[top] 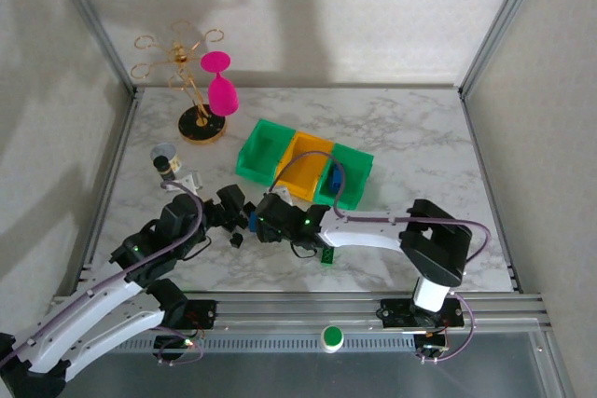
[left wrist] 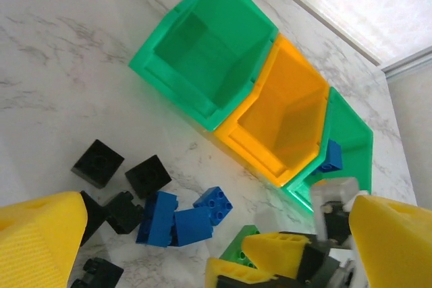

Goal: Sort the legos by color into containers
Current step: Pick up the lego from the center of the table.

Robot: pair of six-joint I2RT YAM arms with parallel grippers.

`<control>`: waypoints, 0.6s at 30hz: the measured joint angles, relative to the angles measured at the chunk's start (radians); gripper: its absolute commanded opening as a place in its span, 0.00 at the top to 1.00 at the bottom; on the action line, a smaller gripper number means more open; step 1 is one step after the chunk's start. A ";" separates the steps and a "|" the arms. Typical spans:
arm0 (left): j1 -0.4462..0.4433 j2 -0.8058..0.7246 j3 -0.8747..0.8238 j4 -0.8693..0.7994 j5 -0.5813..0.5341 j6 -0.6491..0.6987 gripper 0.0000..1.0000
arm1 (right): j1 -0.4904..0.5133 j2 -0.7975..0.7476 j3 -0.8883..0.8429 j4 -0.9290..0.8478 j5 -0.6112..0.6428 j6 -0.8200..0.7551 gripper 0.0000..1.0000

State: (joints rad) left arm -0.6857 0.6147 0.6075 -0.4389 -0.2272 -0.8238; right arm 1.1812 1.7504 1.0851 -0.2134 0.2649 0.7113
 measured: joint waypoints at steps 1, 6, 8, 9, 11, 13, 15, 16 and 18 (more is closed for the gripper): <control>0.000 -0.006 0.000 -0.009 -0.009 -0.004 0.00 | 0.000 0.014 0.003 -0.002 0.003 0.000 0.39; 0.000 -0.030 -0.001 -0.032 -0.037 -0.015 0.00 | 0.000 0.058 0.043 -0.015 0.007 -0.009 0.37; 0.000 -0.033 -0.001 -0.032 -0.044 -0.015 0.00 | 0.000 0.070 0.062 -0.016 0.012 -0.016 0.37; 0.000 -0.032 -0.001 -0.033 -0.050 -0.015 0.00 | 0.000 0.076 0.072 -0.016 0.015 -0.019 0.36; 0.000 -0.032 -0.001 -0.037 -0.057 -0.015 0.00 | 0.000 0.090 0.090 -0.019 0.023 -0.021 0.36; 0.000 -0.032 -0.001 -0.037 -0.059 -0.015 0.00 | 0.000 0.106 0.107 -0.023 0.027 -0.027 0.36; 0.000 -0.034 -0.001 -0.037 -0.060 -0.015 0.00 | 0.000 0.121 0.116 -0.027 0.030 -0.031 0.36; 0.000 -0.034 -0.001 -0.038 -0.060 -0.015 0.00 | 0.000 0.127 0.117 -0.031 0.030 -0.032 0.36; 0.000 -0.037 -0.001 -0.038 -0.062 -0.015 0.00 | -0.001 0.137 0.117 -0.039 0.030 -0.036 0.36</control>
State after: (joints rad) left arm -0.6857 0.5774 0.6064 -0.4767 -0.2890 -0.8387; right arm 1.1805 1.8877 1.2026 -0.2523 0.2947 0.6754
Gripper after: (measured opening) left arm 0.996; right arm 0.641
